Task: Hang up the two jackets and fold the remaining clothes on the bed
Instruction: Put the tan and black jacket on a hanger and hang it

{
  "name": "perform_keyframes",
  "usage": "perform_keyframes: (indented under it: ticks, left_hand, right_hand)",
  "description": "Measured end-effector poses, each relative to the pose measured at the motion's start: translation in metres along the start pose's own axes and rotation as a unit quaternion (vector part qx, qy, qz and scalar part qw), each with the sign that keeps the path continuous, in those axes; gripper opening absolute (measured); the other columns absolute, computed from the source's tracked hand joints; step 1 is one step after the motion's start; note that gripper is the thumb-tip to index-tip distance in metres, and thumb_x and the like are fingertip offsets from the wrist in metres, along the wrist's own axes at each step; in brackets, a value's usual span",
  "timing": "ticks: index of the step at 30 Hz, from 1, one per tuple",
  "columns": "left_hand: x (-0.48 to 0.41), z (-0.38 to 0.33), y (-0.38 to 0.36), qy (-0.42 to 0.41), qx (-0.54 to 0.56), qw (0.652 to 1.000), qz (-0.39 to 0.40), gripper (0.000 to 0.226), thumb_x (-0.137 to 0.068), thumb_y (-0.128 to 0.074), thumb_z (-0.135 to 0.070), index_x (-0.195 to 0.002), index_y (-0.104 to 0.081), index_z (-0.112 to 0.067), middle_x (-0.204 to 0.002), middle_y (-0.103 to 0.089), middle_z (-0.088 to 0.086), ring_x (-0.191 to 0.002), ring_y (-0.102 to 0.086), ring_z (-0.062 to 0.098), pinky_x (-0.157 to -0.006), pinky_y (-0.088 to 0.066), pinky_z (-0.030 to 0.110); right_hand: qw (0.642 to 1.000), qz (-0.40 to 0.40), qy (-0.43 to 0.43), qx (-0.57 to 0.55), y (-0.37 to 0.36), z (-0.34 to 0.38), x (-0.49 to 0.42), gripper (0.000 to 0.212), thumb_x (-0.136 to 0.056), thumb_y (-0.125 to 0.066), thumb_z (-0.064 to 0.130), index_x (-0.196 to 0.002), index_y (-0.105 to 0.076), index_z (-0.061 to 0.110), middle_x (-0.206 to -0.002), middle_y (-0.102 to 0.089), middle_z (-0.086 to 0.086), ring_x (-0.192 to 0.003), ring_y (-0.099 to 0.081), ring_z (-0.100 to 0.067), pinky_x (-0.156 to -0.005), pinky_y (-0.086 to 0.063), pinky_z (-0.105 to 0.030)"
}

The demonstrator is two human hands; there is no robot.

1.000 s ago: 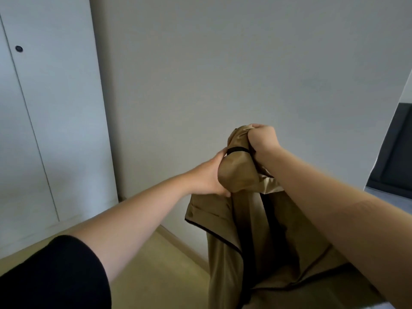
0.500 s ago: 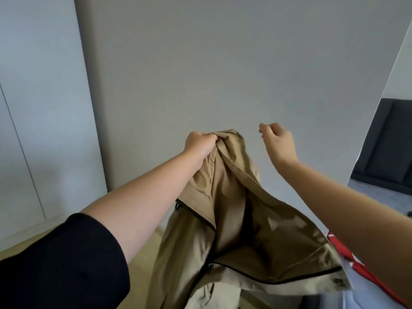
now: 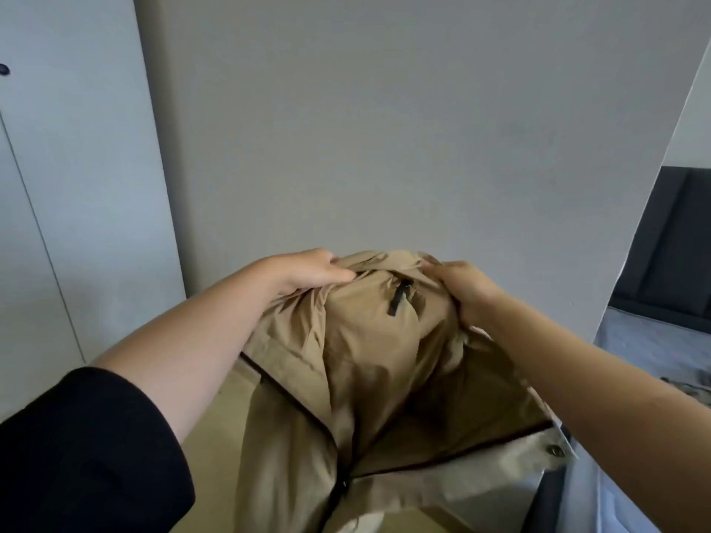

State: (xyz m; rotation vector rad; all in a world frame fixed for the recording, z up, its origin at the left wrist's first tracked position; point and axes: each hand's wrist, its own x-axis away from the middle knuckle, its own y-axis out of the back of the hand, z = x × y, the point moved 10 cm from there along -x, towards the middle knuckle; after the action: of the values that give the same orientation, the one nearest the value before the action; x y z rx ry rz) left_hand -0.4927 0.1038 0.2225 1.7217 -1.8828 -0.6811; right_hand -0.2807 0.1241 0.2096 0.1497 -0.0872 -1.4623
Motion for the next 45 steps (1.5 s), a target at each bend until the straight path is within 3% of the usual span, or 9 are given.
perform_keyframes:
  ticks: [9,15,19,22,26,29,33,37,45]
  left_hand:
    - [-0.001,-0.006,0.025,-0.103,0.046,0.992,-0.062,0.021,-0.080,-0.054,0.003,-0.072,-0.059,-0.016,-0.064,-0.055,-0.004,-0.056,-0.047,0.012,-0.047,-0.036,0.015]
    - [-0.001,0.013,-0.031,-0.049,0.335,0.932,0.132,0.029,-0.090,-0.043,0.009,-0.092,-0.064,-0.010,-0.081,-0.070,0.004,-0.070,-0.069,0.012,-0.065,-0.057,0.024]
    - [-0.011,0.020,-0.050,0.001,0.188,0.979,0.082,0.026,-0.094,-0.055,-0.026,-0.076,-0.074,-0.022,-0.075,-0.072,-0.001,-0.067,-0.068,0.014,-0.059,-0.052,0.024]
    - [-0.017,0.012,-0.025,-0.014,-0.009,0.993,-0.115,0.022,-0.088,-0.062,-0.036,-0.074,-0.066,-0.021,-0.072,-0.063,-0.006,-0.071,-0.060,0.014,-0.061,-0.043,0.023]
    - [0.063,-0.059,0.002,-0.326,-0.128,0.817,-0.458,0.018,-0.092,-0.054,-0.023,-0.082,-0.061,-0.011,-0.072,-0.057,-0.006,-0.061,-0.052,0.010,-0.051,-0.034,0.013]
    - [0.087,-0.095,-0.040,-0.483,-0.225,0.749,-0.395,0.029,-0.084,-0.057,-0.033,-0.091,-0.064,-0.005,-0.085,-0.063,0.004,-0.074,-0.059,0.016,-0.055,-0.047,0.023]
    - [0.060,-0.090,-0.058,-0.392,-0.233,0.823,-0.339,0.051,-0.073,-0.077,-0.033,-0.113,-0.058,-0.008,-0.101,-0.064,0.005,-0.088,-0.062,0.022,-0.069,-0.048,0.025]
    - [0.011,-0.066,-0.068,-0.229,0.035,0.963,-0.138,0.014,-0.080,-0.071,-0.026,-0.077,-0.058,-0.030,-0.075,-0.060,-0.014,-0.073,-0.057,0.008,-0.061,-0.037,0.015]
    - [-0.011,-0.041,-0.062,-0.130,0.312,0.941,-0.036,0.012,-0.082,-0.068,-0.027,-0.087,-0.069,-0.017,-0.082,-0.073,-0.006,-0.085,-0.067,0.010,-0.077,-0.052,0.021]
  right_hand:
    - [0.992,0.095,0.007,-0.079,-0.012,0.049,0.006,0.018,-0.090,-0.060,0.027,-0.092,-0.068,0.011,-0.080,-0.072,-0.008,-0.068,-0.069,-0.020,-0.063,-0.056,-0.028]
    - [0.975,0.184,-0.026,-0.122,-0.016,0.042,0.013,0.022,-0.097,-0.048,0.027,-0.095,-0.065,0.014,-0.081,-0.071,-0.006,-0.071,-0.068,-0.019,-0.065,-0.057,-0.028]
    - [0.957,0.261,-0.040,-0.118,-0.031,0.041,0.027,0.033,-0.098,-0.041,0.025,-0.080,-0.066,0.011,-0.072,-0.069,-0.005,-0.065,-0.067,-0.016,-0.062,-0.057,-0.025]
    - [0.956,0.256,-0.048,-0.137,-0.030,0.037,0.029,0.033,-0.099,-0.038,0.027,-0.086,-0.060,0.006,-0.072,-0.068,-0.008,-0.064,-0.068,-0.018,-0.062,-0.057,-0.026]
    - [0.959,0.198,-0.053,-0.195,-0.013,0.034,0.019,0.038,-0.101,-0.037,0.033,-0.092,-0.062,0.006,-0.077,-0.071,-0.009,-0.069,-0.070,-0.021,-0.063,-0.059,-0.029]
    - [0.959,0.190,-0.061,-0.200,-0.015,0.033,0.017,0.043,-0.100,-0.036,0.038,-0.094,-0.062,0.004,-0.082,-0.071,-0.012,-0.073,-0.071,-0.023,-0.068,-0.058,-0.032]
    - [0.955,0.200,-0.069,-0.209,-0.022,0.032,0.018,0.053,-0.099,-0.035,0.043,-0.091,-0.063,-0.001,-0.082,-0.070,-0.016,-0.075,-0.070,-0.026,-0.070,-0.058,-0.035]
    - [0.947,0.222,-0.055,-0.226,-0.020,0.030,0.019,0.058,-0.100,-0.035,0.041,-0.077,-0.074,0.004,-0.080,-0.071,-0.011,-0.072,-0.071,-0.021,-0.063,-0.059,-0.031]
    - [0.982,0.076,0.026,0.172,0.033,-0.002,0.005,0.039,-0.082,-0.061,0.050,-0.096,-0.068,0.015,-0.106,-0.069,-0.010,-0.095,-0.066,-0.022,-0.089,-0.051,-0.036]
